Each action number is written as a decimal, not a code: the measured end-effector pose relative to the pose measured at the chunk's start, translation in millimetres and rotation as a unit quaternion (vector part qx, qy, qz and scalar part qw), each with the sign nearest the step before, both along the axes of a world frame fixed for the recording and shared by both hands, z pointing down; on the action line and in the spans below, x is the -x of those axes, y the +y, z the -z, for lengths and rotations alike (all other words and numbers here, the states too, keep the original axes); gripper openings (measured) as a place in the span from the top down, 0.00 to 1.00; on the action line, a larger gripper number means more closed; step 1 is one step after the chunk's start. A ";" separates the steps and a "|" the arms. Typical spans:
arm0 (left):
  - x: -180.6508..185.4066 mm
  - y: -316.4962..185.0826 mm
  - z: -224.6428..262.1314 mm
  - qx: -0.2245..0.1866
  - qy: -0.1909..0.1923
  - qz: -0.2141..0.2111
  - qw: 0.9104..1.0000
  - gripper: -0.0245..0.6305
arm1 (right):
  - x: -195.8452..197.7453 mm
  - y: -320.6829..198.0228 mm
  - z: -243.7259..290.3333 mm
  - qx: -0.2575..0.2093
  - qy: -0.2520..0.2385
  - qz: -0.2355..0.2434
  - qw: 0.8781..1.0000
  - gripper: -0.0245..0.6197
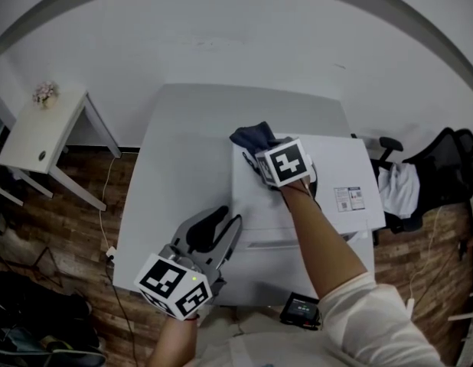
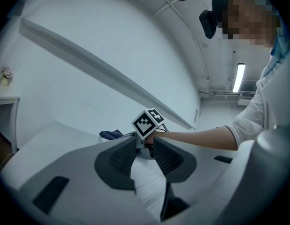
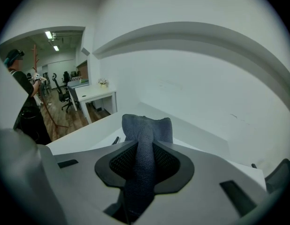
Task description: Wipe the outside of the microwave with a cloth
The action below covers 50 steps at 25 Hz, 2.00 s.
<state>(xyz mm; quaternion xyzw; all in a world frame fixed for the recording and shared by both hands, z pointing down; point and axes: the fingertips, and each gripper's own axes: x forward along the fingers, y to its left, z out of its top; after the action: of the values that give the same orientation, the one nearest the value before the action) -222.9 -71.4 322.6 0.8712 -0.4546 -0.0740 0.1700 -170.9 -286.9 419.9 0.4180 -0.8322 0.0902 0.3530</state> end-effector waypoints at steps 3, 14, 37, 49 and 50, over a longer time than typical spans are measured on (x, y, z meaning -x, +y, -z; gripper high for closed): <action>4.6 -0.3 -2.8 0.002 -0.001 0.003 1.000 0.79 | 27.5 12.9 -1.2 0.001 -0.006 0.063 0.998 0.80; 39.4 -12.1 -27.7 0.004 -0.042 0.032 0.999 0.79 | 70.6 119.6 -5.9 0.014 0.039 0.390 0.920 0.80; 33.6 -14.9 -105.2 0.066 -0.287 -0.122 0.948 0.76 | 2.1 173.0 17.0 0.082 0.109 0.451 0.882 0.58; 13.6 -40.6 -147.0 0.093 -0.353 -0.187 0.912 0.89 | 8.7 157.4 4.6 0.051 0.176 0.426 0.886 0.81; 15.4 -45.3 -150.2 0.094 -0.351 -0.183 0.913 0.89 | 12.1 152.9 6.8 0.044 0.184 0.421 0.887 0.81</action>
<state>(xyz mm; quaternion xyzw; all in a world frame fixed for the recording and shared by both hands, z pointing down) -238.4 -116.7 472.8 0.8891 -0.3222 0.3121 0.0911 -183.0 -134.0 413.1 0.0220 -0.8455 -0.1090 0.5222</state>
